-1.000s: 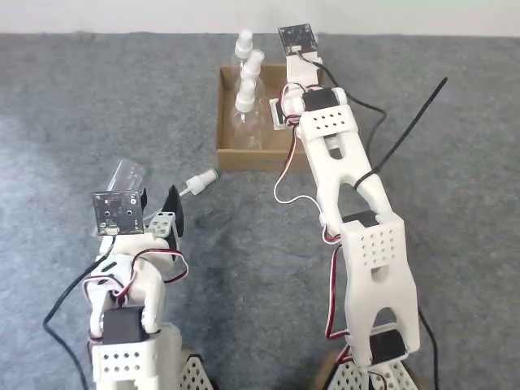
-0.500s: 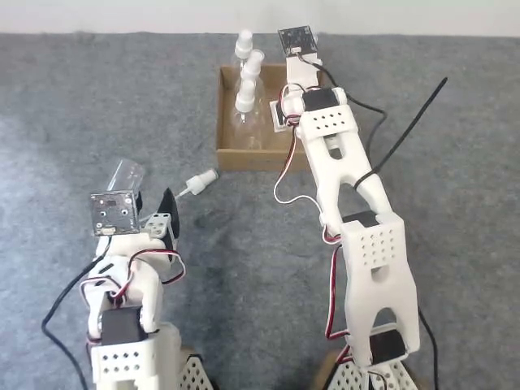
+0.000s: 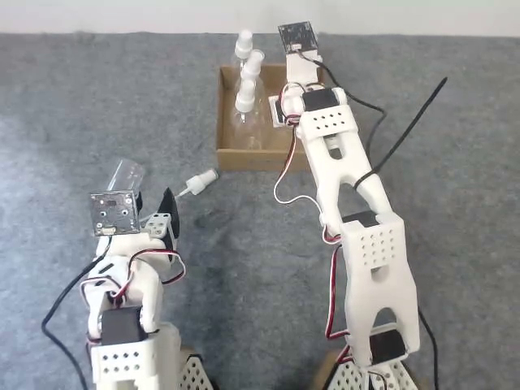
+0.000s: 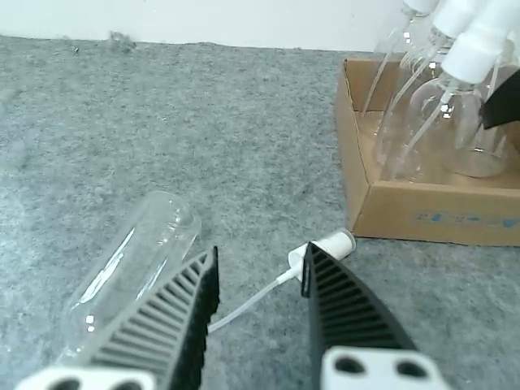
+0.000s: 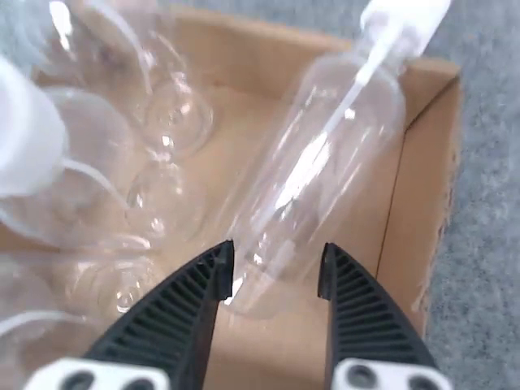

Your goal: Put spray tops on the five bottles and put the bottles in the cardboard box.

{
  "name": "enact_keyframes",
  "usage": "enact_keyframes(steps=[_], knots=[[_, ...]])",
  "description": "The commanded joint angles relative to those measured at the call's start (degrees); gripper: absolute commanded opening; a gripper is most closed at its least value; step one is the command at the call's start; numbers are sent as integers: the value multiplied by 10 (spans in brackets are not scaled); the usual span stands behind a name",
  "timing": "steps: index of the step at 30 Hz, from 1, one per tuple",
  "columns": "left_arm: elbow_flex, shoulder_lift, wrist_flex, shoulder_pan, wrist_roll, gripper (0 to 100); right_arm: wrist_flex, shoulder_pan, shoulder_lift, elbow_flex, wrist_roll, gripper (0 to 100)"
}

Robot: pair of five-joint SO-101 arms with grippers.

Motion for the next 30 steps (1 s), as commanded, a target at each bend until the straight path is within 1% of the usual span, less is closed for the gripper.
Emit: enact_keyframes(steps=[1, 5, 12, 15, 18, 23, 30], knots=[[-35, -7, 1, -1, -5, 159, -23, -7, -16, -13, -5, 168], [-35, -7, 2, -1, -6, 159, -20, -11, -21, -13, -6, 216], [-34, -7, 2, -2, -6, 159, -50, -7, -17, -11, -8, 220], [-34, -7, 2, -2, -7, 159, -61, -7, -16, -11, -37, 221], [-34, -7, 2, -2, -7, 159, -78, -7, 0, -11, -42, 225], [-34, -7, 2, -2, -7, 159, -102, -7, 28, -12, -43, 299], [-33, -7, 3, -2, -8, 159, -117, -6, 48, -13, -42, 300]])
